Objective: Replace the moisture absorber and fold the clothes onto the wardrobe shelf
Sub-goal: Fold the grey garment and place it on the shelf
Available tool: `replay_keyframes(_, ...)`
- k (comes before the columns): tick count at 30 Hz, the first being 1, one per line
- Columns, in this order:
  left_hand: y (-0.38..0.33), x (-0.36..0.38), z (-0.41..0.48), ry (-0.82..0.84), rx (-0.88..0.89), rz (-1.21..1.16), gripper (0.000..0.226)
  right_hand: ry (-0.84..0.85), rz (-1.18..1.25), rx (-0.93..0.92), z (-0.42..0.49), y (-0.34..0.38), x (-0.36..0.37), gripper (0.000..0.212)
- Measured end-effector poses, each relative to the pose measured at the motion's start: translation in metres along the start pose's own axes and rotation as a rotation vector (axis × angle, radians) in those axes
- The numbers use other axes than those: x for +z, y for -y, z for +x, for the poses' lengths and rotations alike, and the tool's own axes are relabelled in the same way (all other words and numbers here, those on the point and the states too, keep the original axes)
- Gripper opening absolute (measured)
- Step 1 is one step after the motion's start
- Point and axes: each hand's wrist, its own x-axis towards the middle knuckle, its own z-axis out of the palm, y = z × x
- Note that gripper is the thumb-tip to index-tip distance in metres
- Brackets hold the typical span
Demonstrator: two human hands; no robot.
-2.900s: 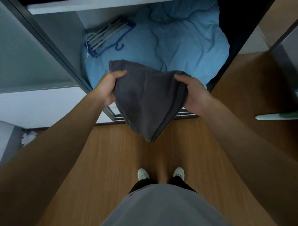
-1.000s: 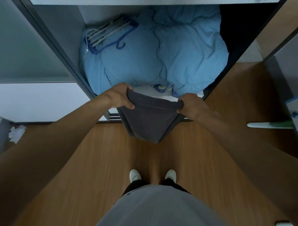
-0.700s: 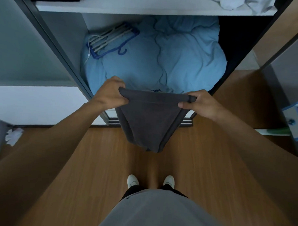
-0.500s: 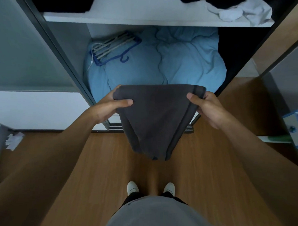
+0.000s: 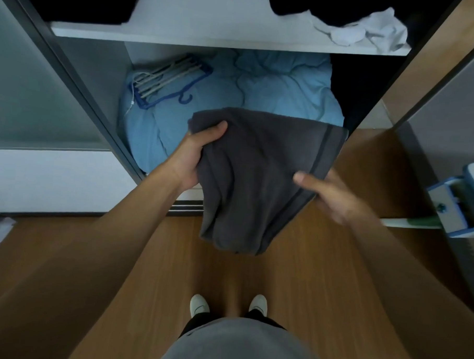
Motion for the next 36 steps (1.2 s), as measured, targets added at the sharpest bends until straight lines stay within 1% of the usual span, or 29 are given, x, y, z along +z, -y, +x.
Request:
replay_keyframes(2,-0.001,0.006,-0.002,0.013,-0.030,-0.004,0.046,0.016,-0.045,0.056,-0.001,-0.029,0.012,0.050)
replay_keyframes(3,-0.002,0.006,-0.002,0.004,-0.036,0.012,0.043,0.012,-0.026,0.071,0.000,-0.037,0.019,0.052)
replay_keyframes(5,-0.011,0.002,-0.002,-0.056,-0.014,0.097,0.040,0.007,0.089,0.098,0.004,-0.041,0.026,0.055)
replay_keyframes(7,-0.023,-0.009,-0.001,-0.139,0.031,0.217,0.037,0.056,0.273,0.165,0.008,-0.036,0.030,0.066)
replay_keyframes(8,-0.029,-0.015,0.000,-0.167,0.045,0.263,0.037,0.087,0.351,0.202,0.010,-0.032,0.033,0.067)
replay_keyframes(9,-0.033,-0.020,0.000,-0.178,0.048,0.295,0.037,0.117,0.405,0.221,0.012,-0.029,0.036,0.057)
replay_keyframes(10,-0.035,-0.023,0.000,-0.177,0.043,0.314,0.038,0.144,0.442,0.233,0.014,-0.026,0.041,0.039)
replay_keyframes(11,-0.036,-0.024,0.001,-0.172,0.037,0.317,0.039,0.154,0.476,0.249,0.014,-0.021,0.047,0.025)
replay_keyframes(12,-0.036,-0.024,0.001,-0.170,0.037,0.315,0.039,0.144,0.508,0.257,0.014,-0.017,0.053,0.020)
replay_keyframes(13,-0.034,-0.023,0.003,-0.178,0.038,0.309,0.038,0.129,0.543,0.256,0.014,-0.015,0.058,0.019)
replay_keyframes(15,-0.031,-0.025,0.005,-0.198,0.033,0.300,0.040,0.067,0.640,0.216,0.014,-0.011,0.067,0.024)
replay_keyframes(17,-0.028,-0.034,0.000,-0.162,-0.043,0.286,0.055,0.018,0.710,0.159,0.013,-0.008,0.070,0.028)
replay_keyframes(19,-0.014,-0.051,-0.010,-0.153,-0.182,0.286,0.071,0.003,0.725,0.140,0.013,-0.004,0.071,0.032)
replay_keyframes(21,0.012,-0.071,-0.020,-0.266,-0.284,0.220,0.074,0.006,0.735,0.147,0.014,-0.003,0.072,0.033)
replay_keyframes(22,0.026,-0.079,-0.025,-0.301,-0.307,0.150,0.069,0.001,0.741,0.151,0.016,-0.002,0.072,0.033)
replay_keyframes(24,0.050,-0.085,-0.031,-0.257,-0.303,-0.025,0.057,-0.024,0.755,0.162,0.021,-0.001,0.074,0.034)
replay_keyframes(25,0.059,-0.084,-0.033,-0.248,-0.295,-0.109,0.059,-0.041,0.770,0.171,0.023,-0.002,0.074,0.035)
replay_keyframes(26,0.067,-0.084,-0.035,-0.236,-0.291,-0.180,0.065,-0.060,0.789,0.182,0.025,-0.004,0.073,0.035)
replay_keyframes(28,0.072,-0.082,-0.041,-0.119,-0.309,-0.237,0.076,-0.121,0.805,0.206,0.028,-0.011,0.069,0.035)
replay_keyframes(30,0.068,-0.081,-0.050,-0.022,-0.345,-0.180,0.074,-0.183,0.797,0.242,0.029,-0.017,0.064,0.036)
replay_keyframes(32,0.060,-0.078,-0.054,0.009,-0.347,-0.044,0.058,-0.222,0.766,0.271,0.029,-0.019,0.060,0.037)
replay_keyframes(33,0.058,-0.076,-0.053,0.025,-0.322,0.076,0.065,-0.239,0.732,0.286,0.029,-0.019,0.060,0.037)
replay_keyframes(34,0.058,-0.073,-0.050,0.015,-0.294,0.220,0.073,-0.252,0.696,0.305,0.029,-0.018,0.059,0.037)
replay_keyframes(35,0.058,-0.068,-0.047,-0.018,-0.245,0.305,0.068,-0.252,0.666,0.326,0.029,-0.017,0.059,0.037)
replay_keyframes(36,0.058,-0.063,-0.045,-0.084,-0.194,0.328,0.054,-0.236,0.641,0.342,0.029,-0.016,0.058,0.039)
